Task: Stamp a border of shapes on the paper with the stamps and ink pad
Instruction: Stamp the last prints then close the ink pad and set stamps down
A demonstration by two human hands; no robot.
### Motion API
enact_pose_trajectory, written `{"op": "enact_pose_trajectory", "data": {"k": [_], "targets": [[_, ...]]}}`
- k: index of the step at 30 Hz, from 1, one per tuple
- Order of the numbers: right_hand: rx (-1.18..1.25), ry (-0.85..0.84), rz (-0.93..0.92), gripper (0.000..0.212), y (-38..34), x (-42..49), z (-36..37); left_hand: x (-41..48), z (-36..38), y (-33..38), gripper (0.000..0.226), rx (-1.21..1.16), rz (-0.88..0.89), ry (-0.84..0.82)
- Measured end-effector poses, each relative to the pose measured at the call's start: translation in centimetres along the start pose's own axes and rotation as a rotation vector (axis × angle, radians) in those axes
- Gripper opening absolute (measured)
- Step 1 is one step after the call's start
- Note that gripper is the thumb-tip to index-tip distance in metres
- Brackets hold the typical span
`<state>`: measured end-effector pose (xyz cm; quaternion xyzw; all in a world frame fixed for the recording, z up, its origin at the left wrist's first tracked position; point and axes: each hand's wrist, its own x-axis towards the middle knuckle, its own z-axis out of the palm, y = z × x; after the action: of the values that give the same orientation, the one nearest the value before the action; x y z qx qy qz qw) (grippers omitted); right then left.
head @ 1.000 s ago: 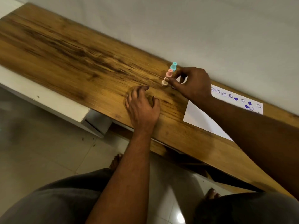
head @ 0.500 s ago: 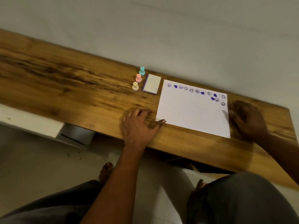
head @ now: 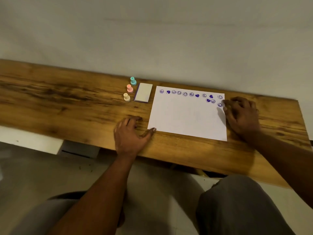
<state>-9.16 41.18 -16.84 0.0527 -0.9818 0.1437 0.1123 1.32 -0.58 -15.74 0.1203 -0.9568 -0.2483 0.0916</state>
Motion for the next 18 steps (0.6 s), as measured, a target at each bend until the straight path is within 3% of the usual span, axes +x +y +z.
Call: {"op": "enact_pose_trajectory", "data": {"k": [5, 18], "targets": [[0.017, 0.059, 0.019, 0.043, 0.7, 0.0, 1.2, 0.2, -0.1, 0.3, 0.075, 0.041, 0.013, -0.016], [0.009, 0.085, 0.03, 0.042, 1.0, 0.3, 1.6, 0.3, 0.1, 0.4, 0.073, 0.065, 0.05, 0.002]]}}
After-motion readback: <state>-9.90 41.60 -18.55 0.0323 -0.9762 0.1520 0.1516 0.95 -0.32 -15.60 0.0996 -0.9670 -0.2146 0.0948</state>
